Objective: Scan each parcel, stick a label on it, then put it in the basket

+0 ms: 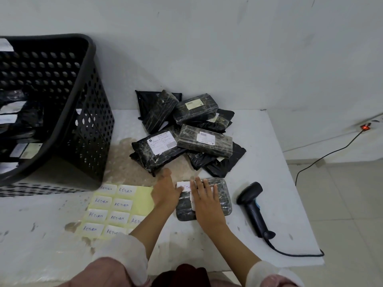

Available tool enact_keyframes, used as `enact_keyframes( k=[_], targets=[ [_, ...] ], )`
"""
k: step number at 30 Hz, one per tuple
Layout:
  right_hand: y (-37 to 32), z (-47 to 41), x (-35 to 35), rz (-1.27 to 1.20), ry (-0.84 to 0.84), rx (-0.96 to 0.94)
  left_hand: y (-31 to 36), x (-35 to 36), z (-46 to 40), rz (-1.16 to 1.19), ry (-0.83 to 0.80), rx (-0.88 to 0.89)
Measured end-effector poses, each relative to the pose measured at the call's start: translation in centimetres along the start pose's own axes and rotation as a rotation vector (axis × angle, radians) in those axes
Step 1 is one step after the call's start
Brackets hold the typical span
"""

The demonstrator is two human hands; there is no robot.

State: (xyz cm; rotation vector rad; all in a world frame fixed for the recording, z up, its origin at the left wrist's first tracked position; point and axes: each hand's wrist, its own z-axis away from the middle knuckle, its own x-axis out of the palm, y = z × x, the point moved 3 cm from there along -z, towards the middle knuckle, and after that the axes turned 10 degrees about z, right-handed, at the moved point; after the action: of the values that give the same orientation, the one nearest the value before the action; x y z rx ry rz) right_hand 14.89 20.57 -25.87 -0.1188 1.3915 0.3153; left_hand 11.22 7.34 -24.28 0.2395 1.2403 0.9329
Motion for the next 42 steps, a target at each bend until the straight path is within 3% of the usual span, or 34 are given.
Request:
enact_keyframes(
  k=[3,6,8,11,17,22,26,31,37,42],
  targets=[
    [-0.2,-0.7,1.1,-0.018,-0.076,-0.048,0.3,-0.2,0.3,-0.305,0.022,0.306],
    [-0.1,-0.4,1.4,-0.005,-0.102,-0.045,-1.5,2.1,1.7,-0.477,-0.279,0.556],
    [0.0,-0.2,1.2,0.010,-0.050,-0.041,-3.2,3.0,2.5,-0.445,-0.367,0.493],
    [0.1,-0.1,1.3,-0.017,-0.065,-0.078,-3.5,3.8,3.0,-0.402,-0.343,0.437],
    [1.0,0.2,0.7,-0.086,-0.095,-0.130,-1.9,4.1,3.5,0.022,-0.378,0.327],
    [1.1,0.0,0.7,-0.096,-0.139,-0.138,-1.8,3.1,2.1,0.183,-0.412,0.094],
    [1.6,-0.2,0.6,-0.120,-0.171,-0.167,-2.0,2.4,1.6,0.128,-0.282,0.057],
    [2.1,-0.1,0.0,-0.141,-0.174,-0.255,-1.9,2.1,1.9,0.319,-0.258,0.039],
    [2.7,0.3,-1.6,-0.280,-0.066,-0.275,-1.3,1.7,2.3,0.480,-0.185,-0.031],
    [5.1,-0.4,-5.1,-0.483,0.230,-0.048,0.5,-1.4,1.3,0.654,-0.068,0.039]
  ],
)
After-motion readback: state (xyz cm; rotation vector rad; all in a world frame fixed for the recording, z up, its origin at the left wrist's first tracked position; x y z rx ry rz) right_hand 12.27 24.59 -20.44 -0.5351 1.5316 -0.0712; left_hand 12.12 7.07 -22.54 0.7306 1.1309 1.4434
